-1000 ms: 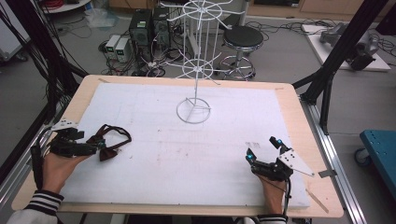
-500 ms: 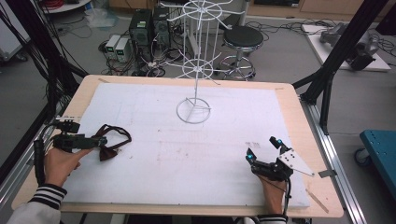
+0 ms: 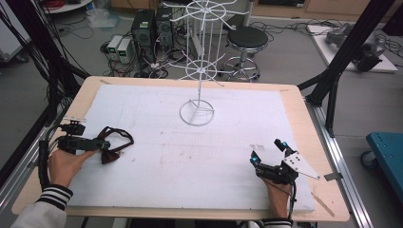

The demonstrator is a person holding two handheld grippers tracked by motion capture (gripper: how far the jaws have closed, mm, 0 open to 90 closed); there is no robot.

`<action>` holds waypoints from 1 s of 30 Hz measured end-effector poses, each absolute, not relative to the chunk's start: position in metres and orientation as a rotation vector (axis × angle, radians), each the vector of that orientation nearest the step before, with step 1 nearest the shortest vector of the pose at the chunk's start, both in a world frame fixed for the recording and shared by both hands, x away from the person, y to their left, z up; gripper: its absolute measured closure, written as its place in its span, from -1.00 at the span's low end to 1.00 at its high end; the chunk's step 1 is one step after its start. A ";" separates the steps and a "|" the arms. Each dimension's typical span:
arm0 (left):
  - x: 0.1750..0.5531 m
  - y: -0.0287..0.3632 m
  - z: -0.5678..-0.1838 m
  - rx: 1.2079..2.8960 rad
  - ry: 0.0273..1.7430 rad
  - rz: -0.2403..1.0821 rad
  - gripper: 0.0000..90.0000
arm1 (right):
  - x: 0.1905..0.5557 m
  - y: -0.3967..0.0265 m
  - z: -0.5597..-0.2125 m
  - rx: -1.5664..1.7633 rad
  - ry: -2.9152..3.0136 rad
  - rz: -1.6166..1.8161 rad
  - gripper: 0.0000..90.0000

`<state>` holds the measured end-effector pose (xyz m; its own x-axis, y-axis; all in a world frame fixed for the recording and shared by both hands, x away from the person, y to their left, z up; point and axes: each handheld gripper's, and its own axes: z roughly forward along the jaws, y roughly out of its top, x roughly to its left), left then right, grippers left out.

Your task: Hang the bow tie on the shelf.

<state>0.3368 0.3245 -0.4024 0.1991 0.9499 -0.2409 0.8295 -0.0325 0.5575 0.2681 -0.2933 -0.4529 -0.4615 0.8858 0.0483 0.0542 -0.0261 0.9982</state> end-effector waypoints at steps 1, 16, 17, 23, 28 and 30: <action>0.337 0.324 -0.403 1.894 1.657 0.255 -0.51 | 0.268 -0.293 -0.453 1.002 1.575 1.563 -0.98; 0.340 0.318 -0.408 1.934 1.650 0.281 -0.36 | 0.268 -0.293 -0.453 1.003 1.576 1.563 -0.98; 0.341 0.318 -0.408 1.934 1.653 0.284 -0.34 | 0.268 -0.293 -0.453 1.002 1.576 1.562 -0.98; 0.342 0.317 -0.410 1.948 1.648 0.296 -0.12 | 0.268 -0.293 -0.453 1.003 1.575 1.563 -0.98; 0.342 0.317 -0.411 1.970 1.647 0.322 0.06 | 0.268 -0.293 -0.453 1.003 1.574 1.564 -0.98; 0.342 0.317 -0.412 1.979 1.649 0.330 0.18 | 0.268 -0.293 -0.453 1.002 1.575 1.565 -0.98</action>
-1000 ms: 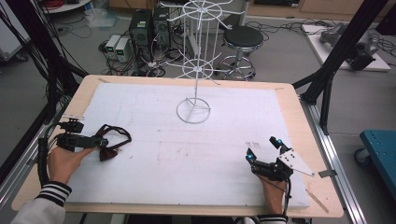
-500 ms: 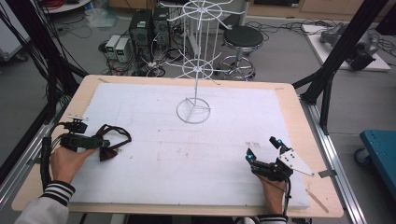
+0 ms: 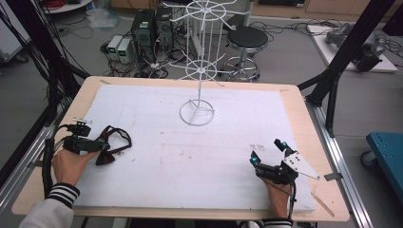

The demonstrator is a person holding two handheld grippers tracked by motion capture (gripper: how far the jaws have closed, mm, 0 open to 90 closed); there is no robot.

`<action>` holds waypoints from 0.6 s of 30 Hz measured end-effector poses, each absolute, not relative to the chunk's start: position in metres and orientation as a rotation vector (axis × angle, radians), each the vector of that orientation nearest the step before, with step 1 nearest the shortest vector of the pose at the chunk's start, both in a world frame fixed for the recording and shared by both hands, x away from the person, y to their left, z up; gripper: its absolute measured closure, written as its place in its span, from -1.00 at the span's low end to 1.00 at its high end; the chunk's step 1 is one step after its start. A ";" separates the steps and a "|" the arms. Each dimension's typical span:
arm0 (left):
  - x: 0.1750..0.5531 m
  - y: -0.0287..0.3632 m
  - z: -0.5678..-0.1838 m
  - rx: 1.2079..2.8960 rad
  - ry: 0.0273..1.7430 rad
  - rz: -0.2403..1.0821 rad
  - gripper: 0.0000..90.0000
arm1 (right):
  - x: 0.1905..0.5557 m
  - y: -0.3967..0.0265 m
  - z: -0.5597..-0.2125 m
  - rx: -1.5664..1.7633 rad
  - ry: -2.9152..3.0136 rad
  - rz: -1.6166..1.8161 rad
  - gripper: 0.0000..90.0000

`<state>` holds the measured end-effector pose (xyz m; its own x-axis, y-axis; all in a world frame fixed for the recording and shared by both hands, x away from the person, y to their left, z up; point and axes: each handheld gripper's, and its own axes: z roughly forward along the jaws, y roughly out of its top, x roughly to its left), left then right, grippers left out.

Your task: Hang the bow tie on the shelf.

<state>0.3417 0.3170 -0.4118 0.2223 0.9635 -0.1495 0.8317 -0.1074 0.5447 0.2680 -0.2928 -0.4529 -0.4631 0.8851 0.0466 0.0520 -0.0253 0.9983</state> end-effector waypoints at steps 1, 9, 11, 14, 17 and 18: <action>0.341 0.317 -0.412 1.982 1.650 0.335 0.21 | 0.268 -0.293 -0.453 1.002 1.576 1.562 -0.98; 0.339 0.315 -0.416 2.076 1.626 0.379 0.25 | 0.268 -0.293 -0.453 1.001 1.575 1.562 -0.98; 0.339 0.314 -0.417 2.086 1.625 0.384 0.30 | 0.268 -0.293 -0.453 1.002 1.575 1.564 -0.98; 0.339 0.314 -0.417 2.069 1.629 0.369 0.46 | 0.268 -0.293 -0.453 0.999 1.577 1.559 -0.98; 0.339 0.314 -0.417 2.088 1.618 0.385 0.67 | 0.268 -0.293 -0.453 1.001 1.574 1.563 -0.98; 0.339 0.314 -0.417 2.085 1.619 0.384 0.68 | 0.268 -0.293 -0.453 1.002 1.575 1.563 -0.98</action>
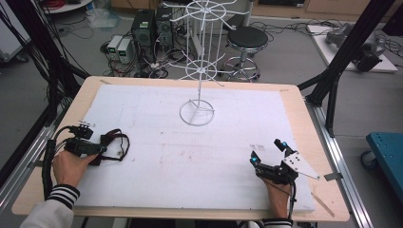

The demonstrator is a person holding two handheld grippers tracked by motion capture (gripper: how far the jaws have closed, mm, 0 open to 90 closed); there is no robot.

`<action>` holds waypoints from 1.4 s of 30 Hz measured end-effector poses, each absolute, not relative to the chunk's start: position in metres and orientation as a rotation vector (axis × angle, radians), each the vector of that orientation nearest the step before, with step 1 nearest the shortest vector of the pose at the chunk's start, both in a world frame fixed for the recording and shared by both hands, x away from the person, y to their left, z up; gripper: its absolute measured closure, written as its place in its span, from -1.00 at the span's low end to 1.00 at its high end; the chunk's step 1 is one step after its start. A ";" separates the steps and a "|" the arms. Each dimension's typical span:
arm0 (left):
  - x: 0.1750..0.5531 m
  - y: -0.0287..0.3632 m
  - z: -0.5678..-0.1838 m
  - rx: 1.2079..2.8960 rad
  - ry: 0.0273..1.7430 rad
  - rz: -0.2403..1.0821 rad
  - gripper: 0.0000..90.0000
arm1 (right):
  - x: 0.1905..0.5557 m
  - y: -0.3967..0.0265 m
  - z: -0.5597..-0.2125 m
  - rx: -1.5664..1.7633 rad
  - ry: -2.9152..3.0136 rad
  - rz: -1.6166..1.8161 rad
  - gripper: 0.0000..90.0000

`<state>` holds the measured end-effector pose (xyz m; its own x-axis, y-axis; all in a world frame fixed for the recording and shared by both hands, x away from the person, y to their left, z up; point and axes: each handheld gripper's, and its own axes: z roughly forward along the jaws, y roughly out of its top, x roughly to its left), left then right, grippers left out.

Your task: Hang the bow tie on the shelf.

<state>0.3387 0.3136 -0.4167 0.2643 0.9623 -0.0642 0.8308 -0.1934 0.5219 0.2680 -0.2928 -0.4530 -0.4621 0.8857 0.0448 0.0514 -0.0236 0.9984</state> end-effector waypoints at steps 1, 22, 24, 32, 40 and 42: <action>0.339 0.314 -0.417 2.086 1.619 0.385 0.70 | 0.268 -0.293 -0.453 1.001 1.575 1.561 -0.98; 0.334 0.319 -0.406 1.983 1.455 0.397 0.71 | 0.268 -0.293 -0.453 0.996 1.577 1.558 -0.98; 0.333 0.319 -0.404 1.966 1.436 0.401 0.71 | 0.268 -0.293 -0.453 0.992 1.577 1.558 -0.98; 0.334 0.315 -0.393 1.952 1.337 0.416 0.71 | 0.268 -0.292 -0.453 0.993 1.580 1.555 -0.98; 0.339 0.313 -0.376 1.856 1.267 0.374 0.71 | 0.268 -0.292 -0.453 0.986 1.585 1.549 -0.98; 0.340 0.313 -0.374 1.865 1.252 0.366 0.71 | 0.268 -0.292 -0.453 0.989 1.584 1.553 -0.98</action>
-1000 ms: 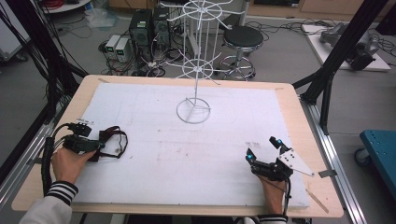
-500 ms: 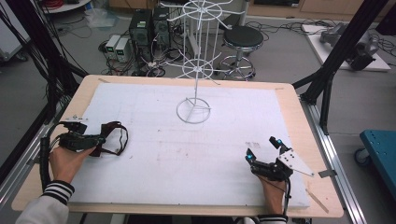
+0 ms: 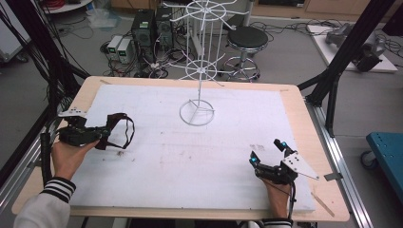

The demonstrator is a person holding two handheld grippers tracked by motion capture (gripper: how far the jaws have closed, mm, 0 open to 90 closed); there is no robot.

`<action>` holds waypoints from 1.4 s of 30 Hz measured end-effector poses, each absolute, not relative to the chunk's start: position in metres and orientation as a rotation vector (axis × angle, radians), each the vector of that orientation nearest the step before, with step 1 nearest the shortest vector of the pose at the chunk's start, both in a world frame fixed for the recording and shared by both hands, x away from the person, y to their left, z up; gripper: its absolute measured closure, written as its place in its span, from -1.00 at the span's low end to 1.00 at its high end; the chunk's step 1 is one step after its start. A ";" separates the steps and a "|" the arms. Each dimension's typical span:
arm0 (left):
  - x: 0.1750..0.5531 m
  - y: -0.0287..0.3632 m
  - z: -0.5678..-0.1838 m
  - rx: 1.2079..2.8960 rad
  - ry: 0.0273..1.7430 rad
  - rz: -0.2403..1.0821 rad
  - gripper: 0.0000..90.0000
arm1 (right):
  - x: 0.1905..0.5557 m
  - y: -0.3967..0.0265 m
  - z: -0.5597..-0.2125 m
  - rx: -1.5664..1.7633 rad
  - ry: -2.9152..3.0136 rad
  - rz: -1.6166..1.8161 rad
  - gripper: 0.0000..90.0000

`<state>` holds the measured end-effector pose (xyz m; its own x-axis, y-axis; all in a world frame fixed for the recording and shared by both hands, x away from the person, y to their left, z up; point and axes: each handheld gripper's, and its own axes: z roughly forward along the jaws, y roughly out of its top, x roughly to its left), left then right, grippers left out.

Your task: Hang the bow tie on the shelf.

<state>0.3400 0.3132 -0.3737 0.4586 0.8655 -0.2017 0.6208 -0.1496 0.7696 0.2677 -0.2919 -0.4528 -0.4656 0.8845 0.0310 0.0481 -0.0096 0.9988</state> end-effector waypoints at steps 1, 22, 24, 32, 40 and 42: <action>0.340 0.313 -0.373 1.861 1.249 0.356 0.71 | 0.268 -0.292 -0.453 0.989 1.584 1.552 -0.98; 0.359 0.290 -0.330 1.884 1.085 0.376 0.71 | 0.268 -0.292 -0.453 0.980 1.579 1.552 -0.98; 0.362 0.286 -0.326 1.905 1.076 0.392 0.71 | 0.267 -0.292 -0.453 0.987 1.585 1.553 -0.98; 0.376 0.269 -0.306 1.916 1.008 0.402 0.71 | 0.267 -0.292 -0.453 0.988 1.584 1.552 -0.98; 0.390 0.247 -0.288 1.917 0.943 0.406 0.71 | 0.268 -0.292 -0.453 0.981 1.581 1.552 -0.98; 0.392 0.242 -0.285 1.916 0.922 0.402 0.71 | 0.267 -0.292 -0.453 0.989 1.583 1.555 -0.98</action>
<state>0.3921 0.2423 -0.2845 0.6633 0.7421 -0.0967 0.4341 -0.2763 0.8575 0.2673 -0.2917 -0.4529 -0.4655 0.8844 0.0323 0.0478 -0.0113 0.9988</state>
